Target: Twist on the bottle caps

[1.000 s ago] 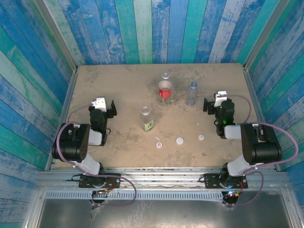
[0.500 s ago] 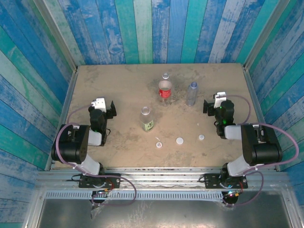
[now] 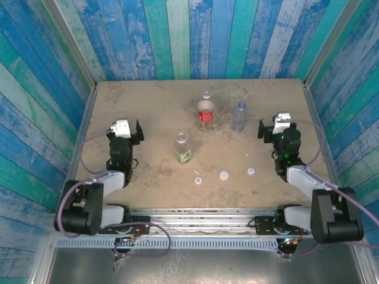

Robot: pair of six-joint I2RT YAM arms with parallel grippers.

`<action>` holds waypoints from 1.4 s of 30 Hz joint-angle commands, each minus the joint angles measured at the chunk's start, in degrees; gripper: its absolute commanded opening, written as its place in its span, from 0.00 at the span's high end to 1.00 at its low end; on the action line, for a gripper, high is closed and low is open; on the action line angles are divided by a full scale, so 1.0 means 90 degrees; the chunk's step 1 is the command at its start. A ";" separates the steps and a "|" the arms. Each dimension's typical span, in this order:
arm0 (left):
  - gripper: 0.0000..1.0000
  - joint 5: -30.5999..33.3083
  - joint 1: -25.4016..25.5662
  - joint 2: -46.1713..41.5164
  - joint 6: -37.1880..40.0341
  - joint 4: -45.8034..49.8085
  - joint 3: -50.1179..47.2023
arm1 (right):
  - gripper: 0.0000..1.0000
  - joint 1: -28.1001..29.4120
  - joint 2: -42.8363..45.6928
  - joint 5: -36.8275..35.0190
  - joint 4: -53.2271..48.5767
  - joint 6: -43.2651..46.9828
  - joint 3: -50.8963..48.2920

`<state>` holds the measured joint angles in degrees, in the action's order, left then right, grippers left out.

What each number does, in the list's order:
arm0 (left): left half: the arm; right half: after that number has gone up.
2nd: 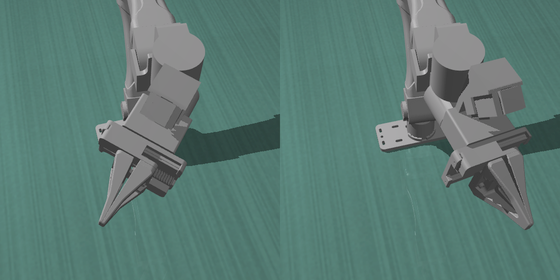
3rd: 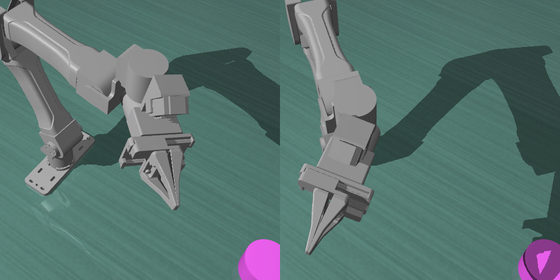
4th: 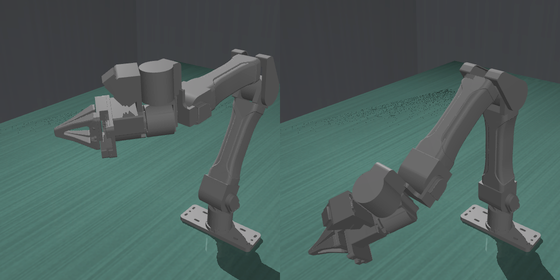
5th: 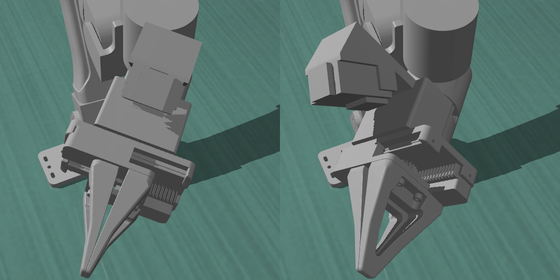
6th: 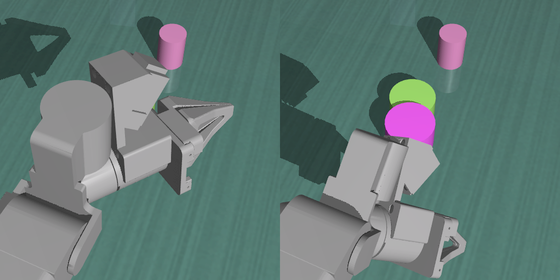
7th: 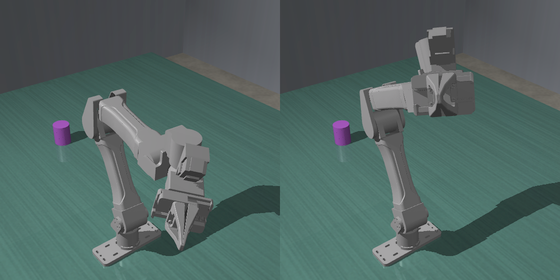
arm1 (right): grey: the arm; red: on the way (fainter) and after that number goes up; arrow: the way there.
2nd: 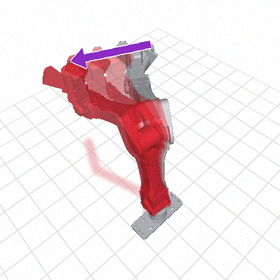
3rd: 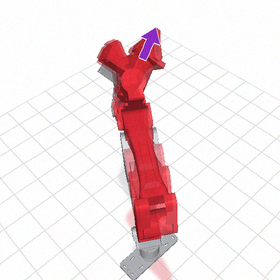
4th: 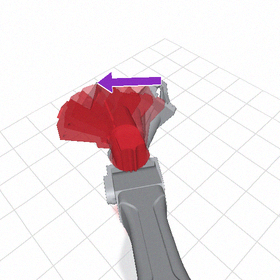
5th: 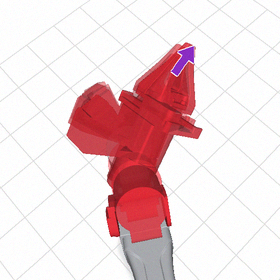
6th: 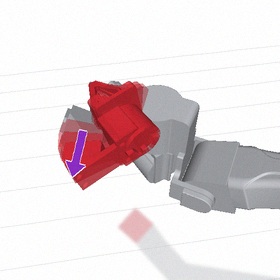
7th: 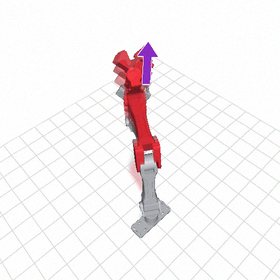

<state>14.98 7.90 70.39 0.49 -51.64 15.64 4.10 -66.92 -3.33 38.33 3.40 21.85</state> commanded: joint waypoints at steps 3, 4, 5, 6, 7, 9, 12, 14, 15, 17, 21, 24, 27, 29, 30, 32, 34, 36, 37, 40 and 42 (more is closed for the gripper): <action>0.06 0.0280 0.0697 -0.1424 0.0210 0.0936 0.0303 | 0.00 0.0233 0.0986 0.0720 -0.1146 -0.0038 -0.0009; 0.06 0.0220 0.0879 -0.1699 0.0237 0.0938 0.0289 | 0.00 0.0309 0.1165 0.0851 -0.1326 0.0000 0.0013; 0.06 0.0127 0.1030 -0.1934 0.0310 0.0931 0.0275 | 0.00 0.0407 0.1326 0.0986 -0.1534 0.0077 0.0040; 0.06 -0.0002 0.1144 -0.2135 0.0361 0.0980 0.0287 | 0.00 0.0500 0.1464 0.1079 -0.1711 0.0149 0.0067; 0.06 -0.0142 0.1263 -0.2326 0.0393 0.1098 0.0338 | 0.00 0.0636 0.1610 0.1155 -0.1936 0.0244 0.0108; 0.06 -0.0308 0.1562 -0.2572 0.0435 0.1261 0.0408 | 0.00 0.0915 0.1873 0.1364 -0.2375 0.0461 0.0174; 0.06 -0.0799 0.2116 -0.2750 0.0695 0.1419 0.0401 | 0.00 0.1417 0.2176 0.1557 -0.2811 0.0641 0.0227; 0.06 -0.1381 0.2549 -0.2805 0.1024 0.1423 0.0278 | 0.00 0.1770 0.2274 0.1889 -0.3008 0.0790 0.0268; 0.06 -0.1573 0.2721 -0.2826 0.1109 0.1332 0.0159 | 0.00 0.1936 0.2282 0.2016 -0.3132 0.0852 0.0307; 0.06 -0.1901 0.2928 -0.2862 0.1099 0.1170 -0.0080 | 0.00 0.2293 0.2252 0.2184 -0.3457 0.0970 0.0446; 0.06 -0.2154 0.3044 -0.2835 0.0981 0.1246 -0.0343 | 0.00 0.2953 0.2053 0.2190 -0.3842 0.1133 0.0688; 0.06 -0.2418 0.3106 -0.2733 0.0950 0.1178 -0.0475 | 0.00 0.3299 0.1805 0.2143 -0.3901 0.1173 0.0807; 0.06 -0.2572 0.3111 -0.2450 0.0860 0.0911 -0.0589 | 0.00 0.3606 0.1555 0.2061 -0.3997 0.1272 0.0960; 0.06 -0.2666 0.3113 -0.2204 0.0872 0.0748 -0.0634 | 0.00 0.3672 0.1447 0.2014 -0.4071 0.1341 0.1053; 0.06 -0.2717 0.3113 -0.2069 0.0875 0.0651 -0.0662 | 0.00 0.3686 0.1420 0.2005 -0.4084 0.1358 0.1080; 0.06 -0.2758 0.3116 -0.1797 0.0860 0.0335 -0.0730 | 0.00 0.3696 0.1375 0.2015 -0.4074 0.1377 0.1126; 0.06 -0.2666 0.3114 -0.1457 0.0774 -0.0075 -0.0844 | 0.00 0.3712 0.1321 0.2040 -0.4065 0.1372 0.1152; 0.06 -0.2597 0.3116 -0.1138 0.0658 -0.0456 -0.0923 | 0.00 0.3714 0.1267 0.2069 -0.4045 0.1368 0.1184; 0.06 -0.2607 0.3116 -0.0962 0.0594 -0.0707 -0.0985 | 0.00 0.3716 0.1228 0.2105 -0.4029 0.1370 0.1195; 0.06 -0.2685 0.3116 -0.0416 0.0465 -0.1236 -0.1035 | 0.00 0.3734 0.1113 0.2161 -0.3975 0.1369 0.1224; 0.06 -0.2769 0.3117 -0.0084 0.0405 -0.1499 -0.1021 | 0.00 0.3733 0.1036 0.2175 -0.3925 0.1364 0.1226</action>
<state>-8.58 35.75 66.59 5.65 -57.32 6.70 37.26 -56.99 15.40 2.57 15.05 31.51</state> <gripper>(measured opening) 0.937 0.999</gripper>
